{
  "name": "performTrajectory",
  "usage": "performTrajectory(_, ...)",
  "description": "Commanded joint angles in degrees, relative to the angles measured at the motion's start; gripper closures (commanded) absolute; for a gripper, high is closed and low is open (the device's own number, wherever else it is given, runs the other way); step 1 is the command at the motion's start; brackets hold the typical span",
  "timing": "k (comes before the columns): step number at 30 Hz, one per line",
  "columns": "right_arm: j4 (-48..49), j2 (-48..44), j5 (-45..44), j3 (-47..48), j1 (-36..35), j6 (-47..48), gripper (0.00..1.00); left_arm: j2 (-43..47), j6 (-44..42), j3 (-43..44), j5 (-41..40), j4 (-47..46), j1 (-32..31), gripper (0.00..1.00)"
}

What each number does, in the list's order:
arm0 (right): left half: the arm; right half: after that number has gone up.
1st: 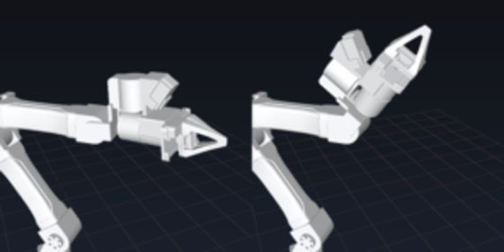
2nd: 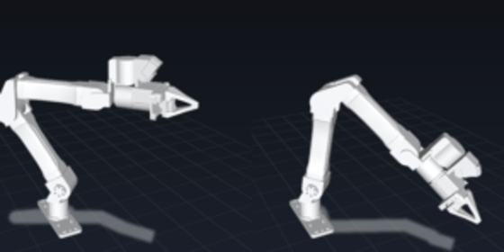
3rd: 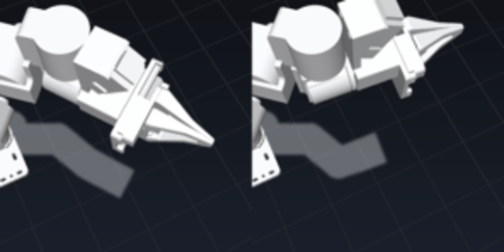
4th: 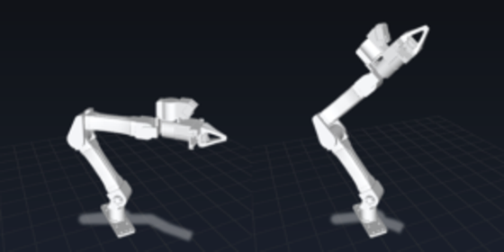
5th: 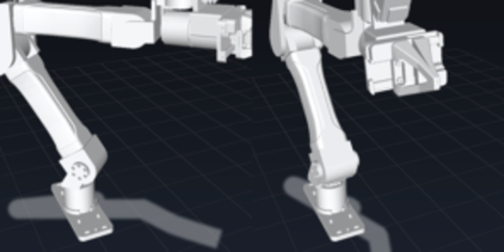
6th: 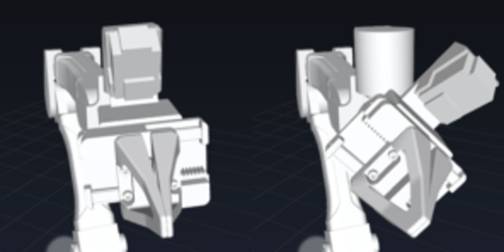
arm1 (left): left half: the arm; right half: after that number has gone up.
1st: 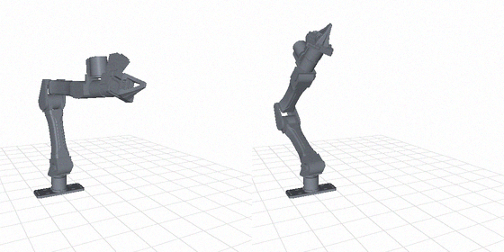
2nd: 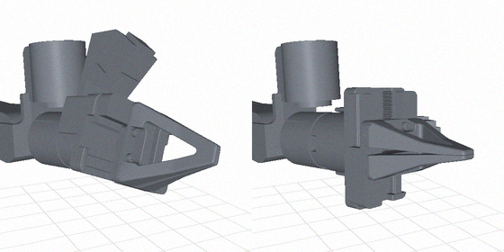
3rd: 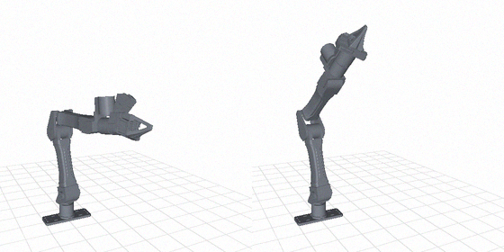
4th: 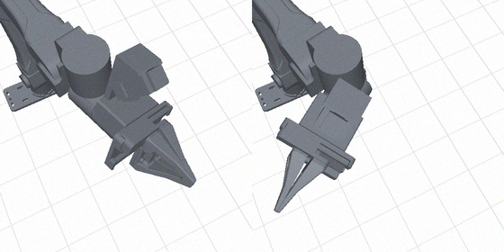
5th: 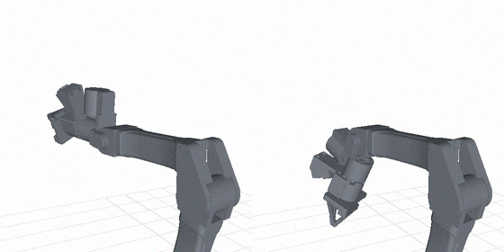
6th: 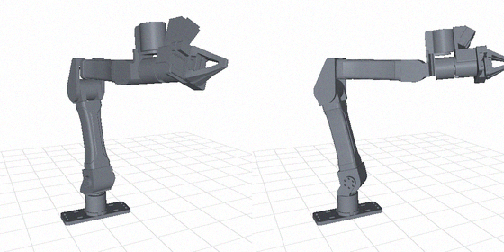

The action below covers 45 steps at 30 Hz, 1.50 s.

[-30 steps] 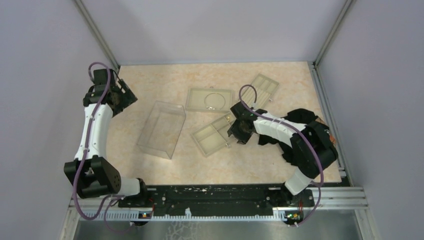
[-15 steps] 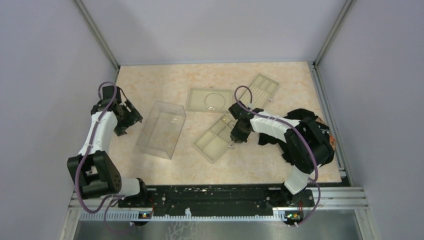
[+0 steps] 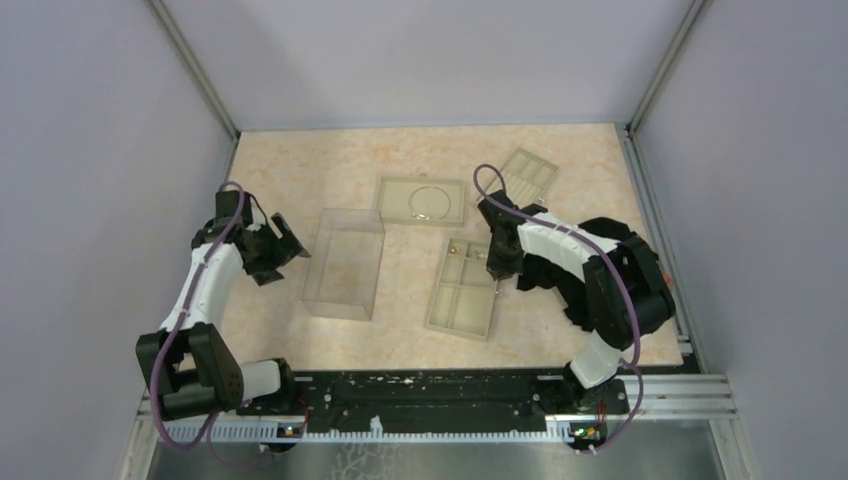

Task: Organize the mixed jewelry

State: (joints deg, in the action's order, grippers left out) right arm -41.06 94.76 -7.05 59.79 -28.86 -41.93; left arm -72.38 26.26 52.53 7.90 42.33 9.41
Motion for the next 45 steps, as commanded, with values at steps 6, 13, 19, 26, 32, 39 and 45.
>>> performTrajectory(6,-3.7,-6.5,0.3,6.5,1.1,12.6,1.00,2.1,4.2,-2.4,7.6,-3.4,-9.1,0.16)
performTrajectory(13,-1.5,-3.9,5.9,10.2,-1.2,12.5,1.00,0.9,1.5,1.7,5.6,-1.5,-11.6,0.16)
performTrajectory(19,-2.6,3.4,3.5,17.0,-3.8,13.9,1.00,-0.3,-1.8,6.9,2.9,-0.3,-10.7,0.15)
performTrajectory(26,-2.0,6.2,1.7,18.6,-3.8,17.1,1.00,-1.0,-2.7,8.4,8.6,-2.9,-10.4,0.15)
performTrajectory(32,5.2,0.7,-4.0,13.2,-4.8,23.3,1.00,-3.0,-1.8,9.0,13.7,-4.9,-10.4,0.15)
performTrajectory(39,9.5,-3.5,-9.7,8.9,-5.2,25.9,1.00,-5.7,-1.5,11.4,15.7,-6.2,-10.5,0.15)
performTrajectory(45,10.0,-2.2,-10.1,9.4,-5.8,26.5,1.00,-11.0,0.8,13.7,18.2,-10.1,-10.4,0.15)
